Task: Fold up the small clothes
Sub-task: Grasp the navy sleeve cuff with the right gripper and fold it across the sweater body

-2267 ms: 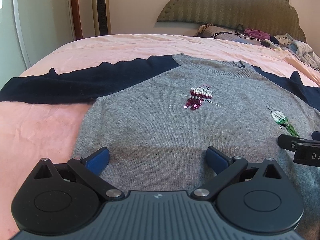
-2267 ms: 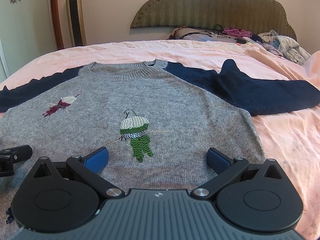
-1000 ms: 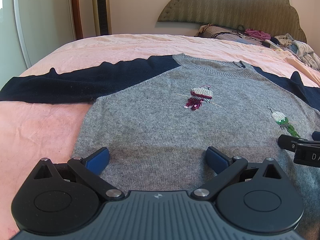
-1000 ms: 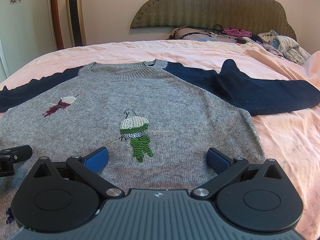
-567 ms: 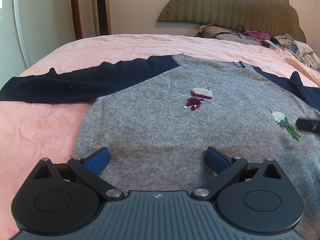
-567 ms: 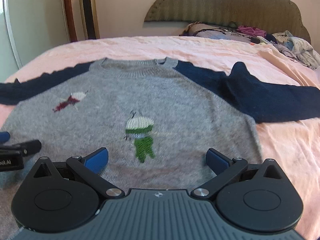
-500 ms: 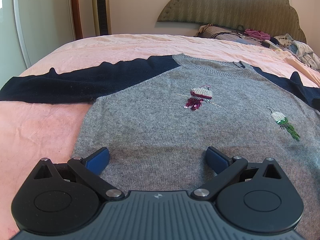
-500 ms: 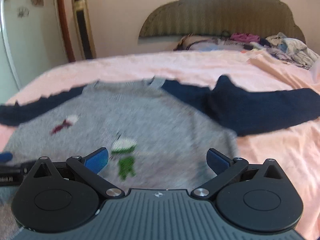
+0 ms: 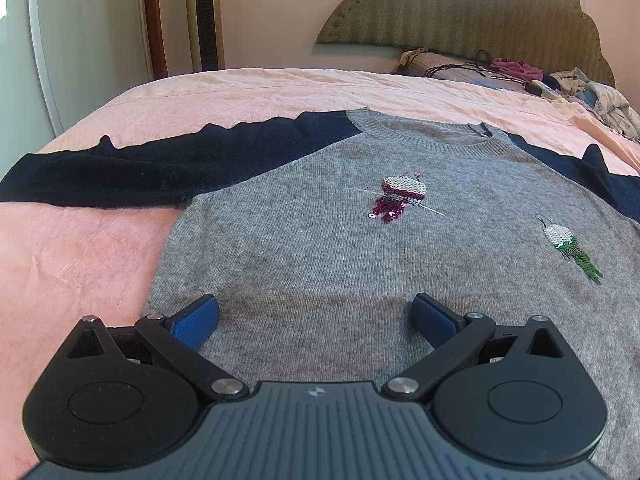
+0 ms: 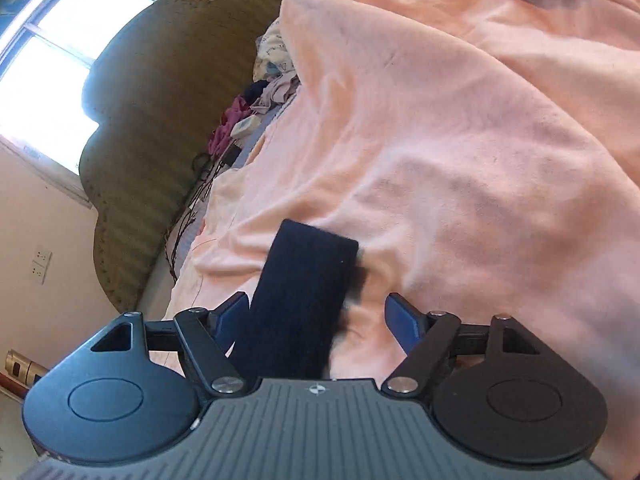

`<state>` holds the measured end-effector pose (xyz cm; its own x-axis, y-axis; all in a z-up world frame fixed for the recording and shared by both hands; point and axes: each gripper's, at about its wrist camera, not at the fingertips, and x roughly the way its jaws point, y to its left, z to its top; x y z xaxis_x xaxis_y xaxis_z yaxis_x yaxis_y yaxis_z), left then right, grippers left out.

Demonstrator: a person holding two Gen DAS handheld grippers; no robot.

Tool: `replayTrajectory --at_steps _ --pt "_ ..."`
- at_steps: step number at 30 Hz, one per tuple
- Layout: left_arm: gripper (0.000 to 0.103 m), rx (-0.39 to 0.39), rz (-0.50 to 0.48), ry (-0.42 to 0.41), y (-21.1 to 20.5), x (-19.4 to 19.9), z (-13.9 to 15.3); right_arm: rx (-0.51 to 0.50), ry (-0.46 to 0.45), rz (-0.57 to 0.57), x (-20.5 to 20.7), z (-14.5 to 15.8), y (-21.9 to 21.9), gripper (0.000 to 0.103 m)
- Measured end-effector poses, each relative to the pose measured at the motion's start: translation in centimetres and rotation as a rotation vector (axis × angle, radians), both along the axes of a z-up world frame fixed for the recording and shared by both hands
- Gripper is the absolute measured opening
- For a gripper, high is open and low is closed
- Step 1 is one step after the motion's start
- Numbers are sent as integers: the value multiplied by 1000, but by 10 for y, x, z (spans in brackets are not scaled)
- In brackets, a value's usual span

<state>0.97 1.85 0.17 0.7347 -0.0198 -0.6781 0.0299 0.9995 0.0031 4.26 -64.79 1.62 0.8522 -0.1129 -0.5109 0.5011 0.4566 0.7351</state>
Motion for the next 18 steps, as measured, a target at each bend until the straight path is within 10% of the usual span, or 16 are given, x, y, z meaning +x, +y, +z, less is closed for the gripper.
replayTrajectory --at_steps 3,6,11,18 --pt "103 1 4 0 0 1 0 -46 -4 25 19 -5 -1 71" --pt "103 1 6 -1 -1 1 0 -109 36 59 39 -8 4 14" --pt "103 -15 8 -7 0 1 0 -248 -58 126 33 29 47 13" --pt "103 -56 13 -19 6 -1 2 -242 -345 647 39 91 242 14"
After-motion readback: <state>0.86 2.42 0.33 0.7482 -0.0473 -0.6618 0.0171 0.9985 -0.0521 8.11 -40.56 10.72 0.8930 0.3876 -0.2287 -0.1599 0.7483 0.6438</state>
